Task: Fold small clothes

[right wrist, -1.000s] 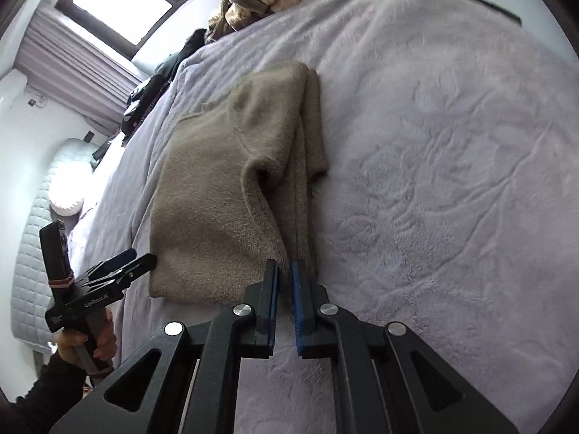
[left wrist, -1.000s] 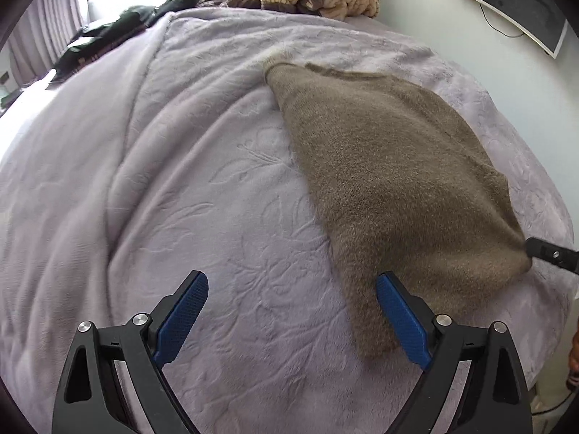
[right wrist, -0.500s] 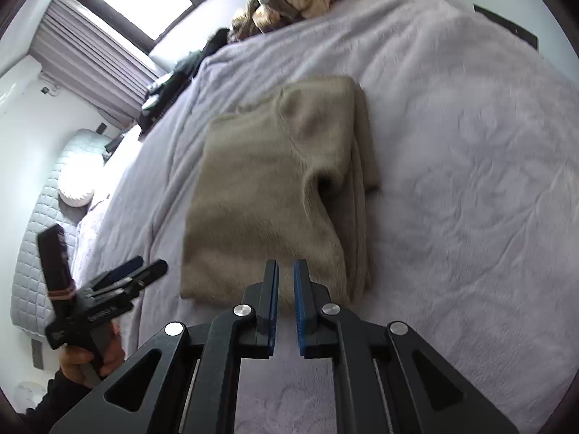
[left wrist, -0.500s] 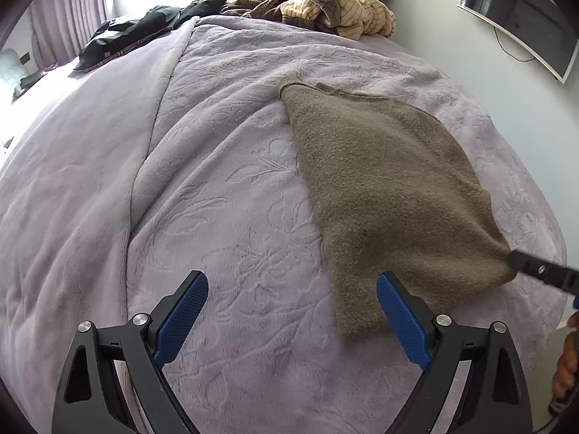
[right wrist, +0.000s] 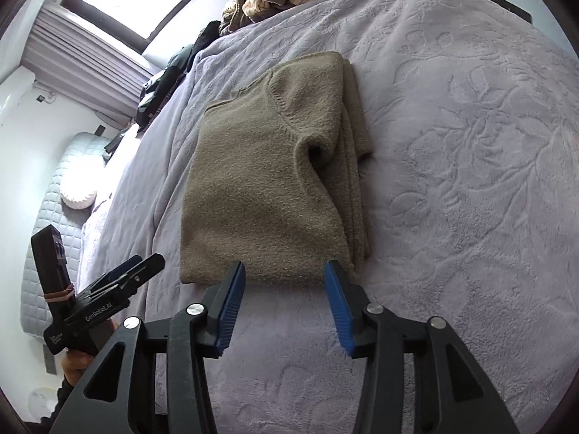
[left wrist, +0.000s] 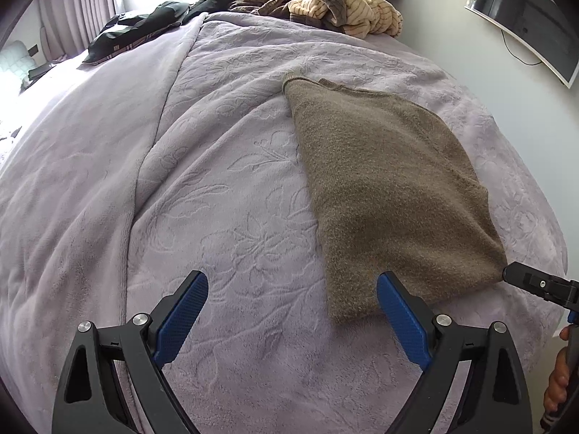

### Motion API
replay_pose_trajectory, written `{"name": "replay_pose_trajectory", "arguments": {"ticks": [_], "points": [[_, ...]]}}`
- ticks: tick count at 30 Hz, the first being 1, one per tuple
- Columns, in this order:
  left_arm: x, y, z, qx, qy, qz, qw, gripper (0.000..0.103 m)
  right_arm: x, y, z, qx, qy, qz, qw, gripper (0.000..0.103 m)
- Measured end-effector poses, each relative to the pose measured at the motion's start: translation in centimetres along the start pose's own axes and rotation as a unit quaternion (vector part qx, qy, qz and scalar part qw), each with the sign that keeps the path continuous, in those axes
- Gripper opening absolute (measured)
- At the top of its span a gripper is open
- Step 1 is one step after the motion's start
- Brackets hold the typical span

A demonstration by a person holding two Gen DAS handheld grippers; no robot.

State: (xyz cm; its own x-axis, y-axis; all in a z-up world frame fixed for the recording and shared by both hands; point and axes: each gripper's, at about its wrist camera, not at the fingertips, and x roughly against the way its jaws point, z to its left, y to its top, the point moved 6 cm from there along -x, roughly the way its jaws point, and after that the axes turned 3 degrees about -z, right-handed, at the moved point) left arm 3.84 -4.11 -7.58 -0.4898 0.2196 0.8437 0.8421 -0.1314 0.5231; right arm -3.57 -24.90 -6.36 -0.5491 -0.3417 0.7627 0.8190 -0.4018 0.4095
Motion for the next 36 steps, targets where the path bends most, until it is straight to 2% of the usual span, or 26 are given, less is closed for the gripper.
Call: {"name": "replay_pose_trajectory", "arguments": {"ticks": [8,11,20,21,22,31,36], "points": [[-0.4,-0.1,0.0,-0.002,0.009,0.005,0.9999,0.095,0.5,0.6,-0.9,-0.013,-0.003,-0.015,1.000,0.053],[-0.8,-0.1,0.1,0.001,0.011,0.009,0.9999,0.095,0.6,1.0,-1.8,-0.022,-0.012,-0.017,1.000,0.056],[-1.8,0.8,-0.2,0.009,0.008,0.014,0.9998,0.095,0.3,1.7,-3.8,-0.054,-0.006,-0.018,0.998,0.057],[-1.8,0.8,-0.3,0.009,0.008,0.012,0.9999,0.102,0.3,1.7,-4.0,-0.056,-0.005,-0.018,0.998,0.058],[-1.8,0.9,-0.3,0.009,0.008,0.010,0.9999,0.103,0.2,1.8,-4.2,-0.059,-0.003,-0.017,0.998,0.058],[-2.5,1.8,-0.6,0.015,0.001,0.017,0.9997,0.103,-0.3,2.7,-4.5,-0.064,0.004,-0.017,0.998,0.058],[-3.5,2.5,-0.5,0.017,-0.003,0.023,0.9996,0.103,-0.8,4.3,-4.5,-0.060,0.003,-0.021,0.998,0.058]]}}
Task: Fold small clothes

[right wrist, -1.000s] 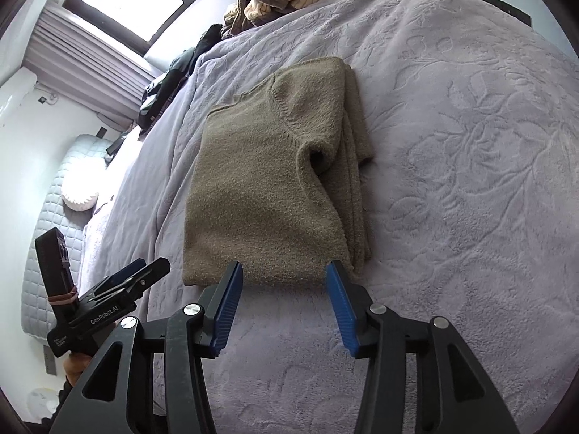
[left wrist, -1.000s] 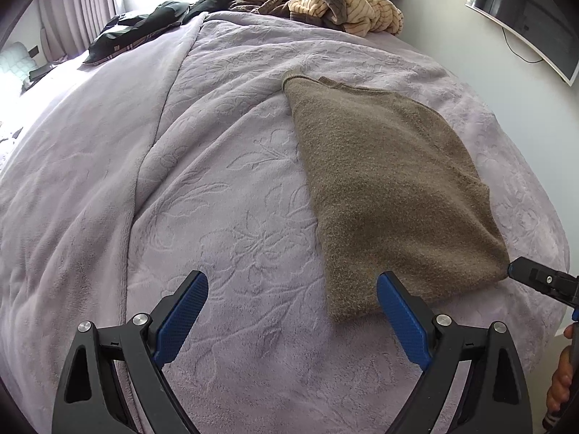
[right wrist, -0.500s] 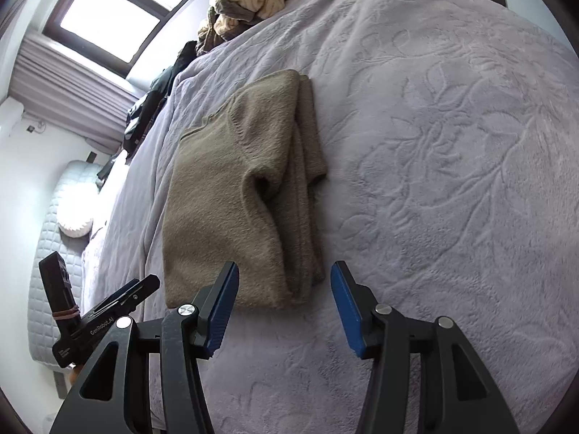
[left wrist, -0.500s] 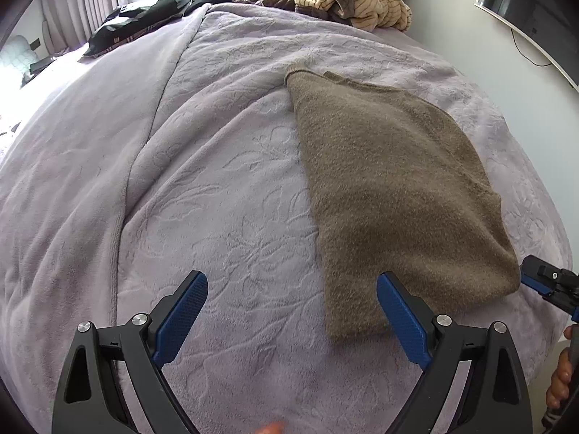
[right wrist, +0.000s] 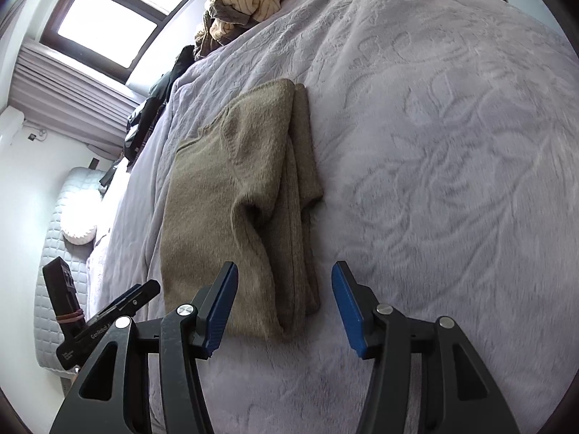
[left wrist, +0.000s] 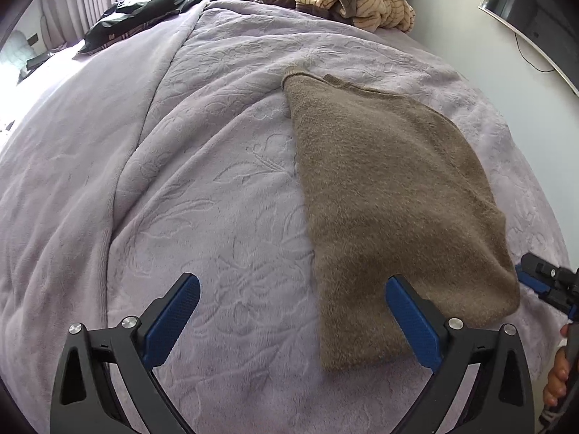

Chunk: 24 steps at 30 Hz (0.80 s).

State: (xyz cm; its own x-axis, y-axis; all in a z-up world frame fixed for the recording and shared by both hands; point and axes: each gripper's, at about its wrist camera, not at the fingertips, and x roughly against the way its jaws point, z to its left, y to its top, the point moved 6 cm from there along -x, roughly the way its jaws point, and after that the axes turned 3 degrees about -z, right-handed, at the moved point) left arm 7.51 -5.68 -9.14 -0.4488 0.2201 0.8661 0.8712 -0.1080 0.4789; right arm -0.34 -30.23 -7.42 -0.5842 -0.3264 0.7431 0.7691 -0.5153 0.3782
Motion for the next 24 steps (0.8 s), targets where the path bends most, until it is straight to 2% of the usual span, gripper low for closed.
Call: {"name": "replay_pose_trajectory", "arguments": {"ticks": [4,9,11,12,13,18,21,24], "points": [[-0.7,1.3,0.1,0.009,-0.018,0.001,0.9998,0.103,-1.0,2.4,0.3,0.002,0.007,-0.004,1.000,0.058],[-2.0,3.9,0.3,0.032,-0.039,0.002,0.9987,0.103,-3.7,5.7,0.7,-0.011,0.040,0.008,0.999,0.058],[-2.8,4.5,0.3,0.039,-0.043,0.006,0.9983,0.103,-5.3,6.5,0.5,-0.023,0.041,0.020,0.999,0.047],[-3.2,4.8,0.3,0.043,-0.045,0.008,0.9980,0.103,-5.9,6.6,0.5,-0.022,0.039,0.026,0.999,0.024],[-3.6,5.0,0.3,0.045,-0.046,0.010,0.9979,0.103,-6.6,6.7,0.5,-0.016,0.031,0.033,0.999,0.018],[-5.1,5.5,0.3,0.046,-0.047,0.014,0.9977,0.103,-6.6,7.7,2.2,0.049,0.002,0.011,0.999,0.014],[-5.6,5.7,0.2,0.049,-0.052,0.018,0.9973,0.103,-7.0,7.7,0.8,0.041,-0.020,0.015,0.999,0.011],[-5.9,5.7,-0.1,0.046,-0.054,0.020,0.9973,0.103,-7.2,7.6,-0.5,0.025,-0.017,0.018,0.999,0.011]]}}
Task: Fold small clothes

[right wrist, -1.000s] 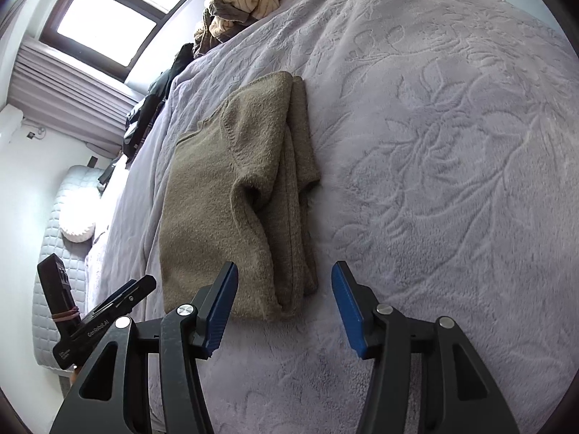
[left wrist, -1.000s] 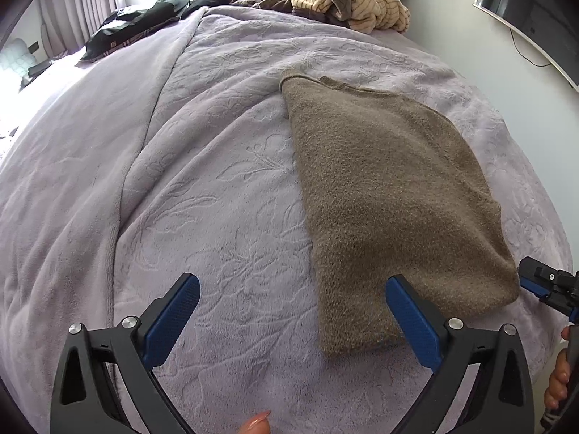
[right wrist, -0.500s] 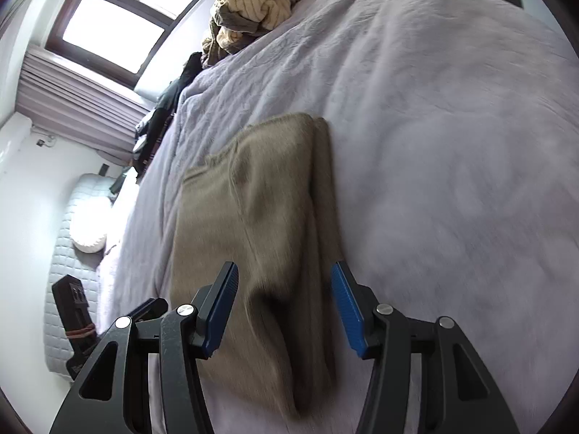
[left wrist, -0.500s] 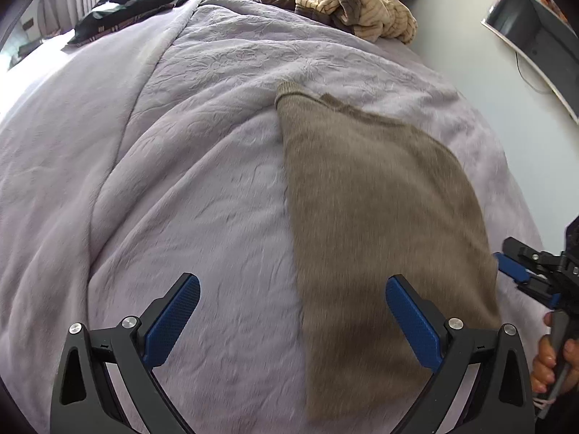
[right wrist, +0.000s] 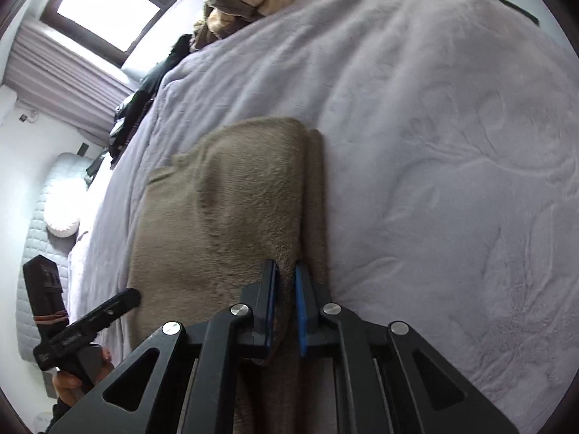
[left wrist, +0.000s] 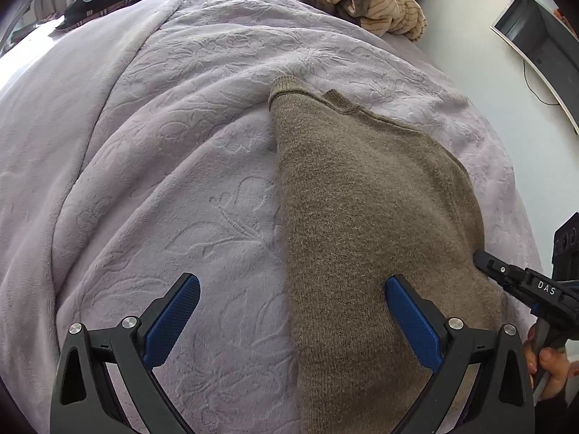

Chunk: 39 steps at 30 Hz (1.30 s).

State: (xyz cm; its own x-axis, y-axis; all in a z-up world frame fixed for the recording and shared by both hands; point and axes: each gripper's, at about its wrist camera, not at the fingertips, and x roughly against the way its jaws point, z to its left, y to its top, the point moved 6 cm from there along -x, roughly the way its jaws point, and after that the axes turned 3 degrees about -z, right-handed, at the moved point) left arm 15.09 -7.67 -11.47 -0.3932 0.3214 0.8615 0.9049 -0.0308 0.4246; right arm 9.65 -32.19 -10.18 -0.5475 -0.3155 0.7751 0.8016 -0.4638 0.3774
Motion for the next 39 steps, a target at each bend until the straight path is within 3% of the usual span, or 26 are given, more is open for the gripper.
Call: {"name": "replay_pose_trajectory", "arguments": {"ticks": [6,8,9,10,18,24,31,33,39], "points": [[0.5,0.1,-0.2,-0.016,0.010,-0.007,0.9998,0.103,1.9,-0.3,-0.3,-0.023,0.042,0.006,0.999,0.017],[0.5,0.2,-0.1,-0.016,0.010,-0.007,0.9998,0.103,2.7,-0.4,-0.9,-0.031,0.049,0.000,0.998,0.036],[0.5,0.2,-0.1,-0.016,0.010,-0.006,0.9998,0.103,2.8,-0.5,-1.1,-0.034,0.049,-0.002,0.998,0.055],[0.5,0.1,-0.1,-0.015,0.009,-0.006,0.9998,0.103,3.0,-0.6,-1.4,-0.037,0.051,-0.004,0.998,0.063],[0.1,0.2,-0.5,-0.021,-0.009,-0.003,0.9997,0.103,2.7,-0.4,-2.0,-0.049,0.080,0.007,0.996,0.063],[-1.0,0.8,-0.3,0.009,-0.112,0.020,0.9935,0.103,1.4,-0.3,-2.0,-0.044,0.092,0.038,0.994,0.063],[-3.6,0.9,-1.7,0.028,-0.209,0.073,0.9748,0.103,-1.2,0.5,-1.2,-0.040,0.131,0.085,0.987,0.063],[-4.0,1.1,-2.7,0.025,-0.219,0.077,0.9723,0.103,-2.2,0.8,-0.8,-0.040,0.147,0.096,0.984,0.064],[-5.0,0.3,-4.3,-0.027,-0.181,0.086,0.9792,0.103,-5.1,1.0,0.5,-0.042,0.181,0.116,0.976,0.064]]}}
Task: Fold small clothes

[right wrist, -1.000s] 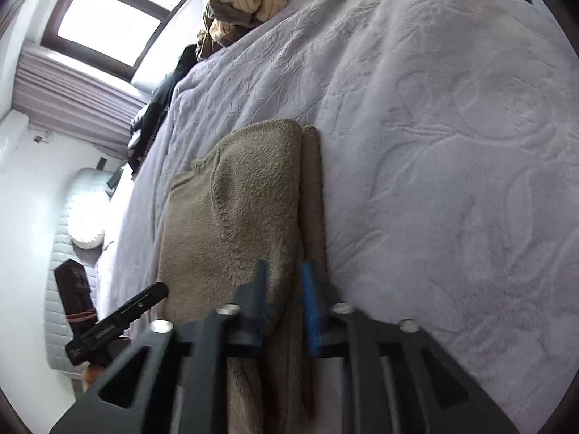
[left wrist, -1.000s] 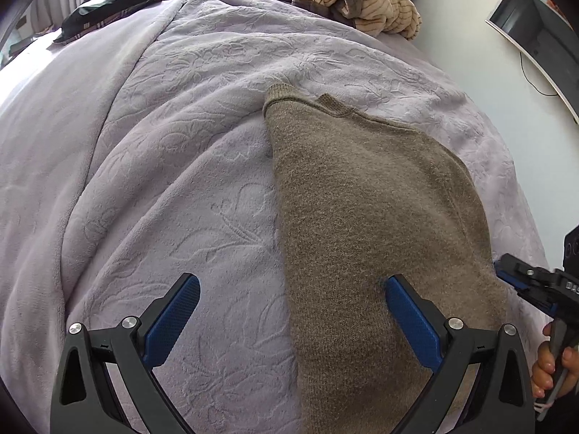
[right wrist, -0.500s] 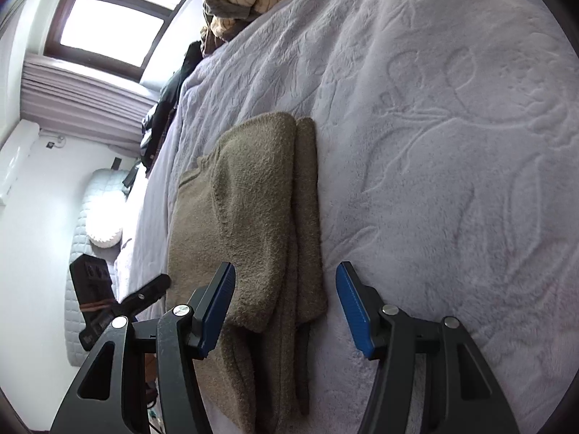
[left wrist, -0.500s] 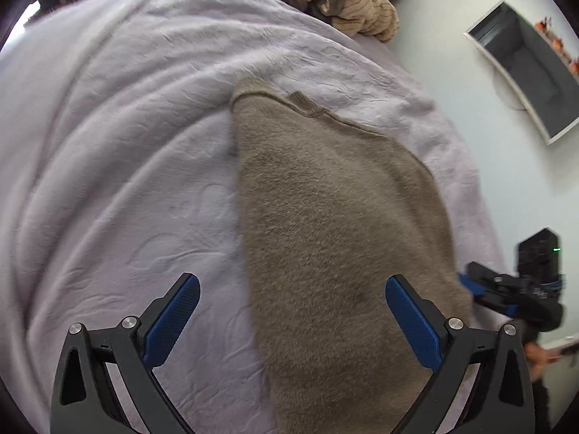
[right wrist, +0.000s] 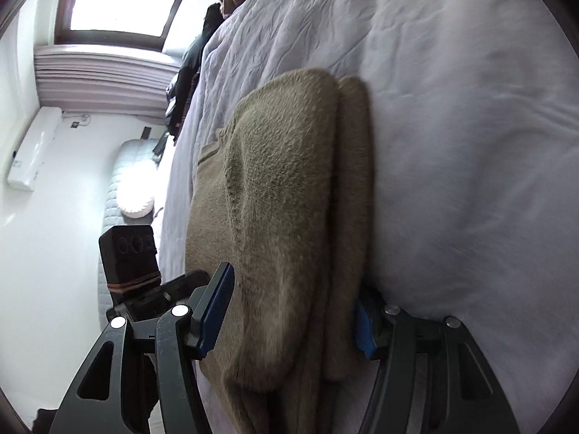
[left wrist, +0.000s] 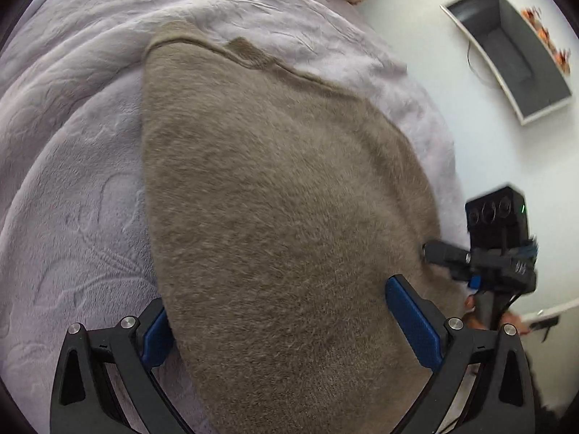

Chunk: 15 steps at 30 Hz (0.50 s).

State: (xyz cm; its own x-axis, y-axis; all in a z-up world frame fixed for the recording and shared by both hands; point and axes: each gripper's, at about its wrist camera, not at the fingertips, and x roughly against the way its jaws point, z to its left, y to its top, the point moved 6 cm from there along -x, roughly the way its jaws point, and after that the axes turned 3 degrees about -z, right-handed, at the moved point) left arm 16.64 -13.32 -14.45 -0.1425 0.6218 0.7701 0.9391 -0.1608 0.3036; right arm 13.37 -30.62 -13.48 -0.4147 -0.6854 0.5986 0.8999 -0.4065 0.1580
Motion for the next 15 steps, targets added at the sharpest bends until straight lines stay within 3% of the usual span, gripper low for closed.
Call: {"name": "replay_pose_trajectory", "arguments": {"ticks": [3,4,7,13,15], "points": [[0.0,0.0,-0.2,-0.003,0.003,0.001,1.0000,0.103,-0.3,0.0,0.2,-0.002,0.000,-0.010,1.000,0.061],[0.0,0.2,-0.1,0.001,0.004,-0.001,1.0000,0.102,-0.3,-0.1,0.2,-0.001,-0.006,-0.013,1.000,0.051],[0.3,0.2,-0.2,-0.002,0.024,-0.013,0.9996,0.092,0.0,-0.6,0.3,-0.012,-0.007,-0.021,1.000,0.034],[2.8,-0.2,0.1,-0.003,0.025,-0.036,0.9990,0.063,0.2,-0.4,1.9,-0.025,0.007,-0.034,0.999,0.032],[3.7,-0.1,0.1,-0.001,0.022,-0.040,0.9990,0.061,0.5,-0.4,2.7,-0.030,0.023,-0.036,0.999,0.032]]}}
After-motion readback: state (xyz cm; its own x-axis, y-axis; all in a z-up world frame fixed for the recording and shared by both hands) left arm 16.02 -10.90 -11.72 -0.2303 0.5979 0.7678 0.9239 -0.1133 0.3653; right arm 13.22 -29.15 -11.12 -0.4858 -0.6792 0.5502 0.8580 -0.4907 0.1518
